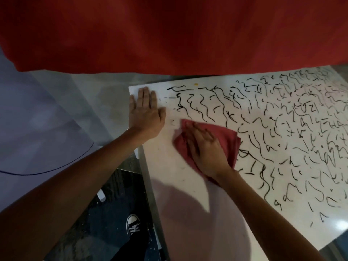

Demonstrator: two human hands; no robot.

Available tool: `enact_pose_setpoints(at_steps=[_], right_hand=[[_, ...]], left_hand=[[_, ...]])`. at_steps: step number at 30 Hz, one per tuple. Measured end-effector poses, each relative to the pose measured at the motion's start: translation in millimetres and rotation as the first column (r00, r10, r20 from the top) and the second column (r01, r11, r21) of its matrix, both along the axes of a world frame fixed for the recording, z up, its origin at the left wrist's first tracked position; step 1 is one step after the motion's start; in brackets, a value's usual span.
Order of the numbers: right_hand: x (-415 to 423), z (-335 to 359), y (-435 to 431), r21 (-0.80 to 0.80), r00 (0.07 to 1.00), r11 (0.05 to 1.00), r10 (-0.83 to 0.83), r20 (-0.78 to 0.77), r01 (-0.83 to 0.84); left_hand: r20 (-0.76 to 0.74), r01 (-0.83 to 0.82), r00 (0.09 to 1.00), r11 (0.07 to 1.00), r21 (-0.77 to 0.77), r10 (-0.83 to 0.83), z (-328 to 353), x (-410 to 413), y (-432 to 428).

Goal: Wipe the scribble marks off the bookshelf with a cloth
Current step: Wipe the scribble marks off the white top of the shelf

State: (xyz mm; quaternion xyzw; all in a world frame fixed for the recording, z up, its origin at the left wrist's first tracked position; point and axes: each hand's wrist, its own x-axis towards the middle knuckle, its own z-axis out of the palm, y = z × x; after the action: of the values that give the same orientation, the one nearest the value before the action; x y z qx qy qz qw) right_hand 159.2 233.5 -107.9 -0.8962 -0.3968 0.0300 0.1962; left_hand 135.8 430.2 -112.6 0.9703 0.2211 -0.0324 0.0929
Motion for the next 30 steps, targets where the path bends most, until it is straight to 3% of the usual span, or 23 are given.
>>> enact_pose_setpoints(at_steps=[3, 8, 13, 17, 20, 26, 30], right_hand=[[3.6, -2.7, 18.5, -0.008, 0.99, 0.991, -0.136, -0.023, 0.136], [-62.2, -9.0, -24.7, 0.008, 0.996, 0.997, 0.074, 0.056, -0.075], [-6.8, -3.0, 11.7, -0.011, 1.0, 1.0, -0.028, 0.001, 0.028], [6.0, -4.0, 28.5, -0.048, 0.996, 0.995, -0.086, -0.021, 0.085], [-31.4, -4.9, -6.4, -0.013, 0.999, 1.0, 0.012, 0.053, -0.011], [-23.6, -6.4, -18.0, 0.012, 0.992, 0.993, 0.115, 0.042, -0.116], [22.5, -6.3, 22.6, 0.01, 1.0, 1.0, 0.025, 0.018, -0.025]], left_hand=[[0.018, -0.009, 1.0, 1.0, -0.001, 0.009, -0.6, 0.4, -0.4], [0.052, -0.027, 0.998, 1.0, -0.015, 0.028, -5.2, 2.0, 0.2], [0.12, -0.015, 0.993, 1.0, -0.019, 0.017, -6.5, 1.6, 0.1], [0.172, 0.13, 0.976, 0.991, 0.012, -0.13, -12.0, -5.8, 4.0], [0.205, 0.239, 0.948, 0.97, 0.039, -0.242, -14.9, -11.0, 6.8], [0.231, 0.272, 0.935, 0.962, 0.024, -0.27, -15.8, -10.6, 10.1], [0.237, 0.308, 0.922, 0.951, 0.032, -0.307, -20.3, -10.4, 15.3]])
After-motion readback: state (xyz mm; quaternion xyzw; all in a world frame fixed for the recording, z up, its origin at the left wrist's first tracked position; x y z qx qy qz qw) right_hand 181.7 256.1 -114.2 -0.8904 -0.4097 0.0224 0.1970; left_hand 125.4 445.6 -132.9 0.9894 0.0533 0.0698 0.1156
